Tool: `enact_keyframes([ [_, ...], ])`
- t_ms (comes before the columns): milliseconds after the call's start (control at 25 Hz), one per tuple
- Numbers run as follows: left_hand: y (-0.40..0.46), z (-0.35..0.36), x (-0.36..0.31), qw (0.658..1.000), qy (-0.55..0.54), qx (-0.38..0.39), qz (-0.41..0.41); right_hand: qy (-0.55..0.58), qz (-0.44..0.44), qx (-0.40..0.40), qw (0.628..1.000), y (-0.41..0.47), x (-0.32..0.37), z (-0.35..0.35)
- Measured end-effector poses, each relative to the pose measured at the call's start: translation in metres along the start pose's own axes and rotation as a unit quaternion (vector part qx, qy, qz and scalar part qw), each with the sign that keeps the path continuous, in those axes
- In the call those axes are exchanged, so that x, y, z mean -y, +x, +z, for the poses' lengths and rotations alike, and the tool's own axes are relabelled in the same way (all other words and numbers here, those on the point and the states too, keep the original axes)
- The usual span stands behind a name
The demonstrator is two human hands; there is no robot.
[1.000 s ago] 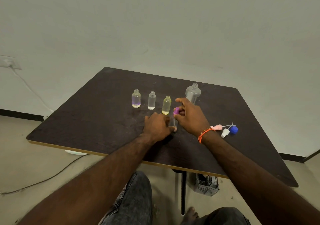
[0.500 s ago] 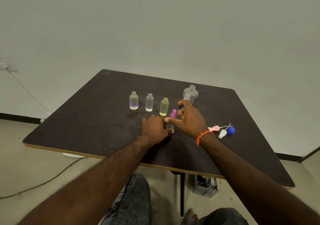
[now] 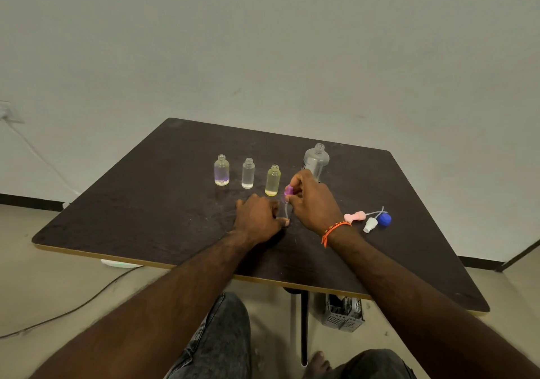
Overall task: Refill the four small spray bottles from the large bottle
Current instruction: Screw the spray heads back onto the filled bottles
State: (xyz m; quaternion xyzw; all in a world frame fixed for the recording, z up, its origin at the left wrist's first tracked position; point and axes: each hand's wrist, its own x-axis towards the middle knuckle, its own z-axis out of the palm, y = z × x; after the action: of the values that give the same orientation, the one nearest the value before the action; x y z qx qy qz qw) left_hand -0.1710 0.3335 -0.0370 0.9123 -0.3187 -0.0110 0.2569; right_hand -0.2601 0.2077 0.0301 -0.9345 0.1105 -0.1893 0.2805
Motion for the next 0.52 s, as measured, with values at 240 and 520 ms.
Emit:
enact_keyframes([
  [240,0.001,0.002,-0.001,1.000,0.017,-0.004,0.004,-0.003,0.009,0.000,1.000,0.002,-0.003,0.000],
  [520,0.002,-0.009,0.002,0.998,-0.068,-0.010,0.016,0.058,0.010,-0.022,0.998,-0.008,0.001,0.008],
])
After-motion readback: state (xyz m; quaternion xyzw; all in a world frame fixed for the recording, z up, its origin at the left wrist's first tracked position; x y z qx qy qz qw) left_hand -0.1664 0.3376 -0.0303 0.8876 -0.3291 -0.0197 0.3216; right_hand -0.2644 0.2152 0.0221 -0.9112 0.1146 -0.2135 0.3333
